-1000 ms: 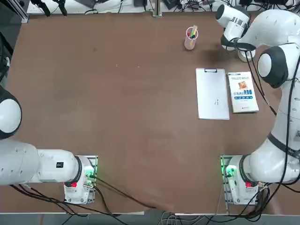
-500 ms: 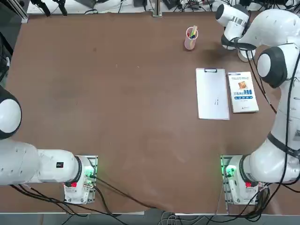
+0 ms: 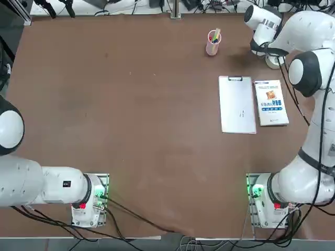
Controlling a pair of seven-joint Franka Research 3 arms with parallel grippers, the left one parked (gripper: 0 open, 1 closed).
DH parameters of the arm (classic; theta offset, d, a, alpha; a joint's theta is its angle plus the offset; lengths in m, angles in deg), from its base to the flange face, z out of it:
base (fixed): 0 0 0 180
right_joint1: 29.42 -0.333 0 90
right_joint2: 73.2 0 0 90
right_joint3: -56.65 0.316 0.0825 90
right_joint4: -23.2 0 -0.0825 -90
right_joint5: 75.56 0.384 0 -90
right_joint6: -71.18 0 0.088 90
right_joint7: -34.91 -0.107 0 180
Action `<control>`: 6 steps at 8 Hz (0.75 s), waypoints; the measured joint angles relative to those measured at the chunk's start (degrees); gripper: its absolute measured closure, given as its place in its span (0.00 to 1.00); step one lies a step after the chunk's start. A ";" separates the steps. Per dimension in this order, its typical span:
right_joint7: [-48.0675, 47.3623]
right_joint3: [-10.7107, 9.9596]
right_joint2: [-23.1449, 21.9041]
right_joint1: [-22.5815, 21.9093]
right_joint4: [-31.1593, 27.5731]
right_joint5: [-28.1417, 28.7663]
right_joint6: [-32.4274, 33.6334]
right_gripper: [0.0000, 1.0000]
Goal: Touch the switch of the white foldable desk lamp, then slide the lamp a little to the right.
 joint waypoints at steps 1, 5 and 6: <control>0.38 0.02 0.01 0.01 0.02 0.00 0.00 0.76; 0.57 0.38 0.02 -0.21 0.10 0.07 0.07 0.85; 0.81 0.43 -0.03 -0.21 0.25 0.84 0.30 0.85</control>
